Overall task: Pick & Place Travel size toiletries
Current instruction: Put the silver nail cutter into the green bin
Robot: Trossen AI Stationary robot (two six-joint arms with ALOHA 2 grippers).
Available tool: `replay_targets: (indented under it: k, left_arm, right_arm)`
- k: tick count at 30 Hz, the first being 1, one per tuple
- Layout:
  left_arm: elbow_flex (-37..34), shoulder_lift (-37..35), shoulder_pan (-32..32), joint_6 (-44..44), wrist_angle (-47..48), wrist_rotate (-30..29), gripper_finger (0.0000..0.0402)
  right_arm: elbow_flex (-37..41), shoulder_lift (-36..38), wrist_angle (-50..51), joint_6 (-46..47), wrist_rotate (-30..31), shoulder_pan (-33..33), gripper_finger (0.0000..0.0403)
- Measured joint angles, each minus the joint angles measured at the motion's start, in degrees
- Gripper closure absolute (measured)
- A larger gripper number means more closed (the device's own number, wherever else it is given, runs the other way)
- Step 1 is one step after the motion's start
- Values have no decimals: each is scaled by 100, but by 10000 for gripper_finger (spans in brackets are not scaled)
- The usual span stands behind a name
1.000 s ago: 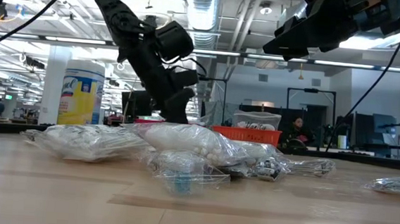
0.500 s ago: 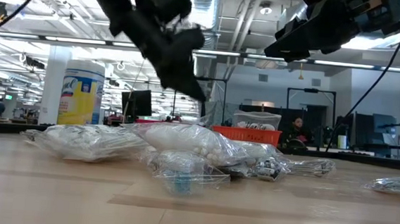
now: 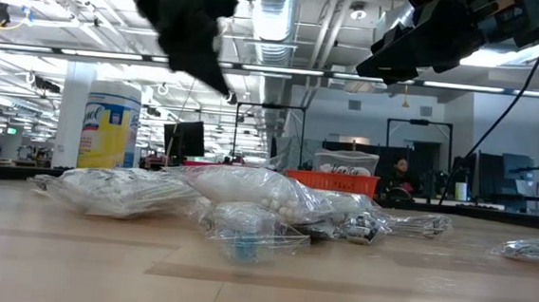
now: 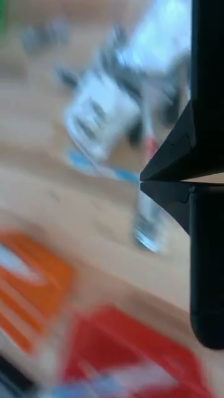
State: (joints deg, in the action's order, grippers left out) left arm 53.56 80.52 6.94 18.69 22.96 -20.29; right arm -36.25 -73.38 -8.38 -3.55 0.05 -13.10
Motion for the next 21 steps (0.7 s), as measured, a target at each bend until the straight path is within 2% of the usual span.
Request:
replay_targets:
  k: [3,14,16,21]
  left_arm:
    - [0,-138,47,647,836,-275,401]
    - [0,-180,9,3140,3389,-410,395]
    - [-12,-178,5,3560,3866,-368,385]
    - [-408,-178,5,4146,3908,-30,334]
  right_arm:
    - [0,0,-8,0,-2,0,273]
    - [0,0,-20,17,0,0,273]
    - [0,0,-22,17,-2,0,273]
    - [0,0,-21,17,-1,0,273]
